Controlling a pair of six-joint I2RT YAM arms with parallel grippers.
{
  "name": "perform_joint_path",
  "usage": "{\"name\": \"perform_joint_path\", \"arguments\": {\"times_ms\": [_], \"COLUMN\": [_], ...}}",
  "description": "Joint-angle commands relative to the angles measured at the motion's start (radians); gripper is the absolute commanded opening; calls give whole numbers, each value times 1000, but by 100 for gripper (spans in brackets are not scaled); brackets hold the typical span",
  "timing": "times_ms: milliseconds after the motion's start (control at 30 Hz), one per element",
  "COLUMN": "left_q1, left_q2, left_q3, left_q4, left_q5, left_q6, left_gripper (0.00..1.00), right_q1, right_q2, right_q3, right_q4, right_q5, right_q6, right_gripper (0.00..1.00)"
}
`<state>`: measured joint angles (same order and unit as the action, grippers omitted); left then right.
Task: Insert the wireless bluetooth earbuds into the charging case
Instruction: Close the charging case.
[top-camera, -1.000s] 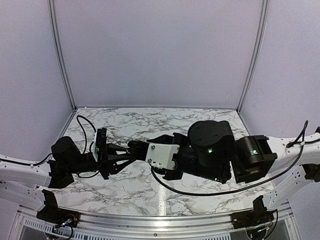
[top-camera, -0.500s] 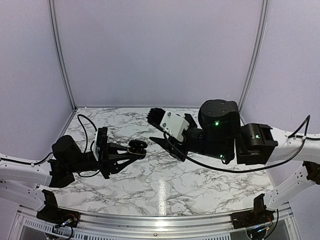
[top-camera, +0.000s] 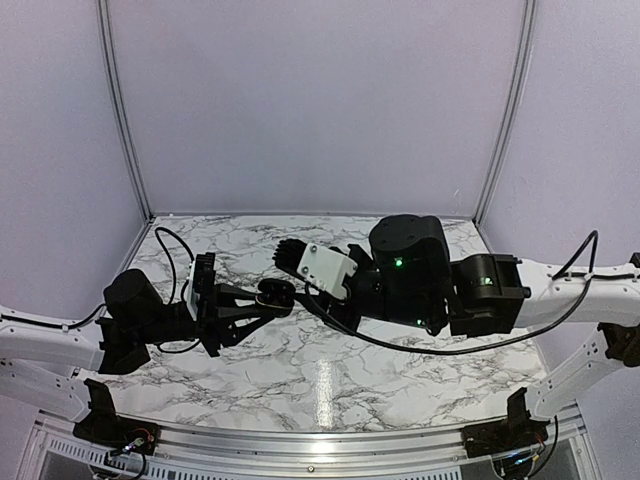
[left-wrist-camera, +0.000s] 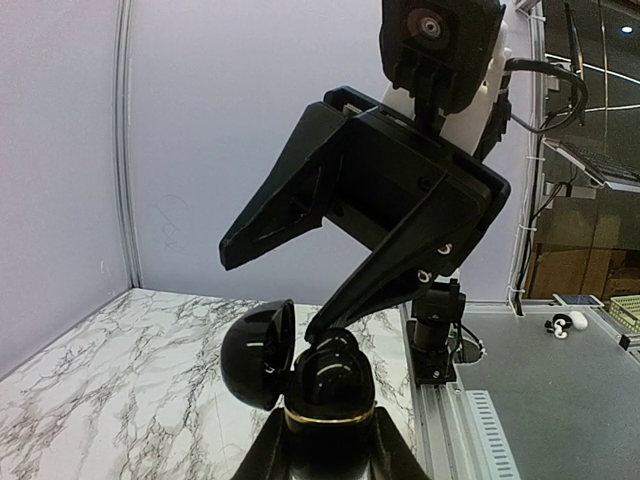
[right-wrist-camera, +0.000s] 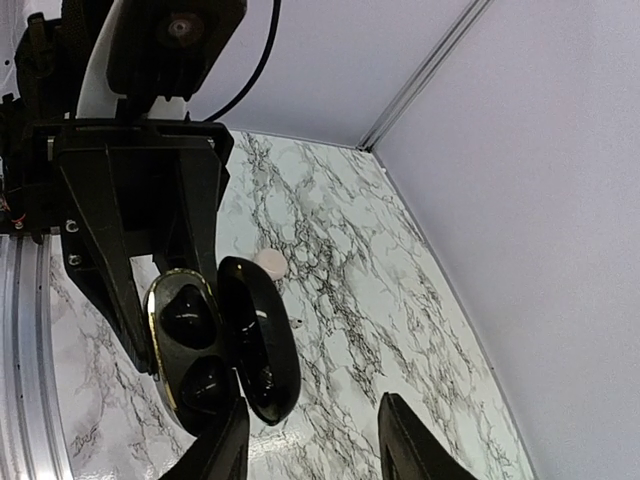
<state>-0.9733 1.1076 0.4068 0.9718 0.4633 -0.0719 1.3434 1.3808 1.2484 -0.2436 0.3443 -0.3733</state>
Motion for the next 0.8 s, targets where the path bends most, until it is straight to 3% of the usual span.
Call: {"name": "perform_joint_path", "arguments": {"times_ms": [0, 167, 267, 367, 500, 600, 767], "left_q1": [4, 4, 4, 4, 4, 4, 4], "left_q2": [-4, 1, 1, 5, 3, 7, 10], "left_q3": [18, 15, 16, 19, 24, 30, 38], "left_q4": [36, 36, 36, 36, 36, 36, 36], "left_q5": [-10, -14, -12, -3, 6, 16, 24], "left_q6": [-13, -11, -8, -4, -7, -9, -10], "left_gripper": [0, 0, 0, 0, 0, 0, 0], "right_q1": [3, 1, -12, -44, -58, -59, -61], "right_q2": [-22, -73, -100, -125, -105, -83, -46], "right_q3": [11, -7, -14, -29, -14, -2, 13], "right_q4": [-18, -16, -16, 6, -11, -20, -24], "right_q5": [-63, -115, -136, -231, -298, -309, -315], "right_q6": [-2, 11, 17, 46, 62, 66, 62], "right_gripper": [43, 40, 44, 58, 90, 98, 98]}}
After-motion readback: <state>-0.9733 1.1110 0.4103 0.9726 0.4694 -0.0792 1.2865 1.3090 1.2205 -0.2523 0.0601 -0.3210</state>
